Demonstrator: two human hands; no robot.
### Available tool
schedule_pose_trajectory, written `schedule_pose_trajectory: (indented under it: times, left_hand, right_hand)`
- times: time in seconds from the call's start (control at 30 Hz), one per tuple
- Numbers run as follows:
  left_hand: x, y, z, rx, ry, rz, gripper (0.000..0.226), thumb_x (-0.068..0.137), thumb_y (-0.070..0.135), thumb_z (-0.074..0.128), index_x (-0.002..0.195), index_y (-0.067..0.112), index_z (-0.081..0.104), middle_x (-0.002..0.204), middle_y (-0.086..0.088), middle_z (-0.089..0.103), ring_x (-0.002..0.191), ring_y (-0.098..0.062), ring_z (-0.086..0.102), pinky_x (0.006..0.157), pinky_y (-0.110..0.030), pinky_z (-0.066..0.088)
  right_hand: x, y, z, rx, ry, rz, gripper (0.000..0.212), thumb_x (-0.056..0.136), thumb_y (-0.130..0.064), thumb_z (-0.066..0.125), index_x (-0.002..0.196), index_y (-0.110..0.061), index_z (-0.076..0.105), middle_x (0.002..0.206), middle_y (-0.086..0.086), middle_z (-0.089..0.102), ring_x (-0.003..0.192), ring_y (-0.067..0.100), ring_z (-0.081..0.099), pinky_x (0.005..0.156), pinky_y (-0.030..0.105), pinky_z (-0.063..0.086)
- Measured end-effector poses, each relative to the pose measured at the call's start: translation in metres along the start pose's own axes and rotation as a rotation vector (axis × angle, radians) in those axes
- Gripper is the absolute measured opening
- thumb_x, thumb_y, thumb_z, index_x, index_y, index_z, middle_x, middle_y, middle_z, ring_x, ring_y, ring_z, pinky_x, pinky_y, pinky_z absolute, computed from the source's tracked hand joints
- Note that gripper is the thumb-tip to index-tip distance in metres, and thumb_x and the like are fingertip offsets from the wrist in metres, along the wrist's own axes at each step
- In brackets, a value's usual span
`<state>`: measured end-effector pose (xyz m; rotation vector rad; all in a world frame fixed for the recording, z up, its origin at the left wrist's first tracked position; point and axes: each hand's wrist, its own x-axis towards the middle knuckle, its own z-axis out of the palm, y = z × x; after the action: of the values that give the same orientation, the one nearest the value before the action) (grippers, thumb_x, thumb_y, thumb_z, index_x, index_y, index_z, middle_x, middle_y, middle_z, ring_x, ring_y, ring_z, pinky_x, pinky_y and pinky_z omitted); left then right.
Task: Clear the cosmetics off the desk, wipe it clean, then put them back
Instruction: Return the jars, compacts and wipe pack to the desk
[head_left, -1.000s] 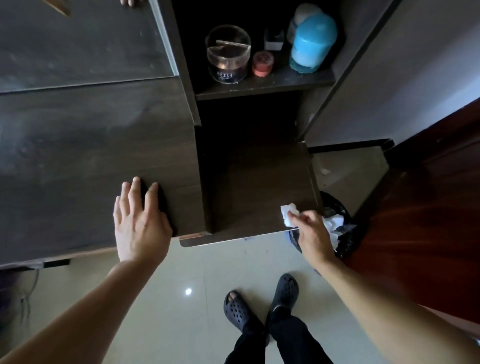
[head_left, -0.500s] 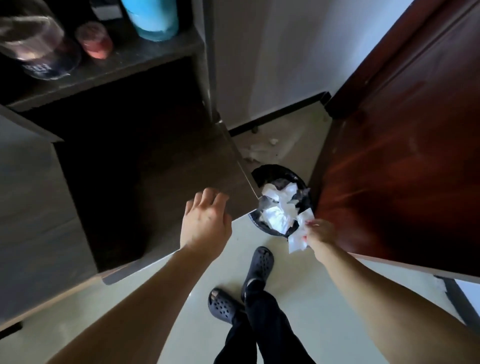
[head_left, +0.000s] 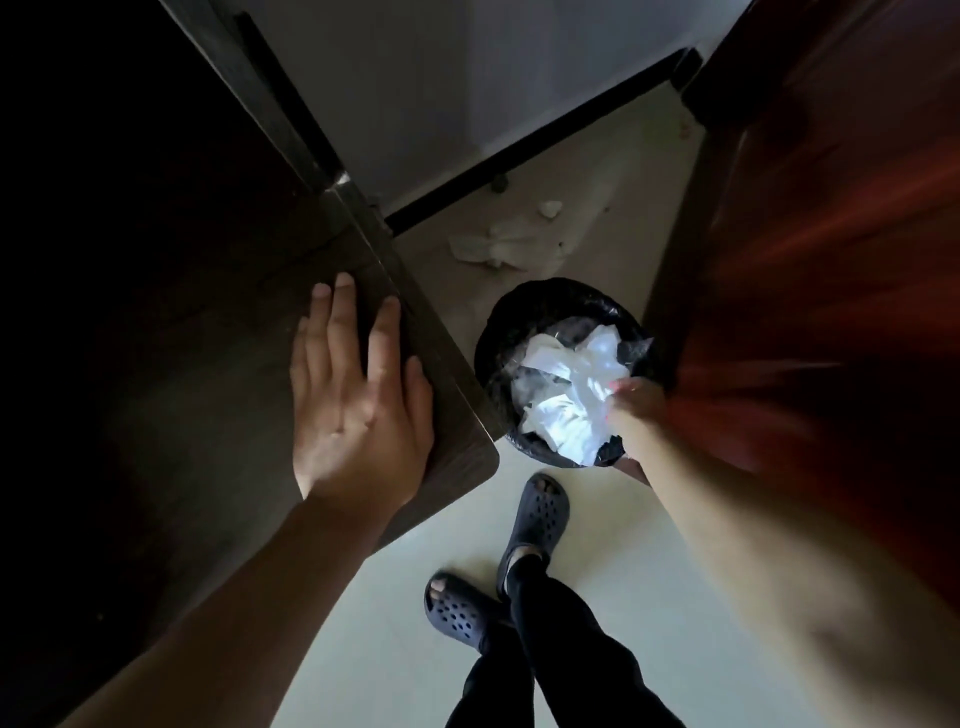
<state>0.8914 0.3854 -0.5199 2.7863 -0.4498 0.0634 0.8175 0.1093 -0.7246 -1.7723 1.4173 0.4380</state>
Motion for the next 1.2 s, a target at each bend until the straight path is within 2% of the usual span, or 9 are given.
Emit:
schedule_pose_trajectory:
  times: [0.2, 0.33, 0.43, 0.5, 0.57, 0.77, 0.87, 1.07, 1.2]
  left_hand:
    - [0.005, 0.000, 0.009, 0.015, -0.007, -0.003, 0.046, 0.092, 0.019, 0.045, 0.134, 0.000, 0.046, 0.147, -0.027, 0.031, 0.139, -0.041, 0.024, 0.113, -0.053, 0.022]
    - [0.006, -0.004, 0.013, 0.031, -0.027, 0.000, 0.047, 0.092, 0.019, 0.046, 0.134, 0.001, 0.046, 0.147, -0.028, 0.032, 0.139, -0.041, 0.025, 0.112, -0.053, 0.023]
    - [0.009, -0.010, 0.015, 0.049, -0.035, 0.006, 0.046, 0.093, 0.020, 0.044, 0.134, 0.001, 0.046, 0.147, -0.028, 0.032, 0.139, -0.041, 0.025, 0.113, -0.053, 0.022]
    - [0.009, -0.011, 0.017, 0.069, -0.043, -0.001, 0.044, 0.094, 0.020, 0.044, 0.134, 0.000, 0.046, 0.146, -0.028, 0.033, 0.138, -0.042, 0.025, 0.114, -0.052, 0.021]
    - [0.010, -0.008, 0.015, 0.088, -0.066, -0.013, 0.044, 0.095, 0.021, 0.042, 0.134, 0.001, 0.046, 0.146, -0.028, 0.033, 0.139, -0.042, 0.026, 0.115, -0.050, 0.020]
    - [-0.015, 0.014, -0.023, 0.047, -0.324, -0.084, 0.038, 0.088, 0.023, 0.046, 0.123, 0.010, 0.056, 0.141, -0.019, 0.043, 0.131, -0.037, 0.039, 0.102, -0.047, 0.037]
    - [-0.045, 0.020, -0.065, -0.049, -0.476, -0.213, 0.031, 0.092, 0.025, 0.046, 0.120, 0.018, 0.058, 0.122, -0.007, 0.056, 0.111, -0.030, 0.054, 0.091, -0.038, 0.044]
    - [-0.102, 0.008, -0.158, -0.071, -0.382, -0.274, 0.026, 0.095, 0.024, 0.043, 0.115, 0.020, 0.059, 0.111, 0.000, 0.065, 0.095, -0.023, 0.062, 0.070, -0.025, 0.040]
    - [-0.131, -0.002, -0.220, -0.123, -0.289, -0.341, 0.027, 0.095, 0.022, 0.042, 0.115, 0.018, 0.060, 0.110, -0.002, 0.066, 0.095, -0.025, 0.063, 0.074, -0.029, 0.045]
  right_hand:
    - [0.023, -0.003, 0.035, -0.383, -0.319, -0.122, 0.025, 0.095, -0.008, 0.043, 0.087, -0.023, 0.061, 0.100, 0.003, 0.055, 0.095, 0.020, 0.051, 0.069, 0.024, 0.042]
    - [0.028, 0.000, 0.044, -0.468, -0.383, -0.179, 0.036, 0.100, -0.013, 0.037, 0.133, -0.017, 0.052, 0.135, 0.008, 0.049, 0.122, 0.025, 0.049, 0.083, 0.021, 0.035]
    - [0.025, -0.008, 0.044, -0.475, -0.319, -0.213, 0.022, 0.091, -0.006, 0.049, 0.094, -0.013, 0.070, 0.100, 0.005, 0.057, 0.092, 0.018, 0.055, 0.068, 0.023, 0.039]
    - [0.012, -0.014, 0.033, -0.492, -0.252, -0.225, 0.026, 0.082, 0.001, 0.049, 0.060, -0.013, 0.046, 0.077, 0.008, 0.049, 0.074, 0.018, 0.049, 0.054, 0.027, 0.034]
    - [-0.005, -0.018, 0.016, -0.533, -0.167, -0.314, 0.009, 0.078, 0.000, 0.051, 0.073, 0.007, 0.053, 0.075, 0.016, 0.057, 0.075, 0.027, 0.059, 0.062, 0.032, 0.044]
    - [-0.065, -0.015, -0.027, -0.414, -0.165, -0.334, 0.019, 0.080, -0.008, 0.058, 0.061, -0.012, 0.052, 0.071, 0.006, 0.057, 0.071, 0.017, 0.055, 0.060, 0.023, 0.037]
    - [-0.104, -0.014, -0.045, -0.319, -0.168, -0.333, 0.009, 0.078, -0.007, 0.062, 0.081, -0.011, 0.069, 0.084, 0.008, 0.067, 0.084, 0.020, 0.063, 0.071, 0.026, 0.047]
    - [-0.209, -0.034, -0.069, -0.341, -0.209, -0.436, 0.021, 0.078, -0.007, 0.063, 0.097, -0.011, 0.071, 0.099, 0.005, 0.071, 0.097, 0.023, 0.065, 0.080, 0.026, 0.048]
    - [-0.279, -0.054, -0.082, -0.337, -0.218, -0.537, 0.021, 0.079, -0.007, 0.061, 0.096, -0.011, 0.073, 0.098, 0.007, 0.073, 0.093, 0.026, 0.066, 0.081, 0.029, 0.049]
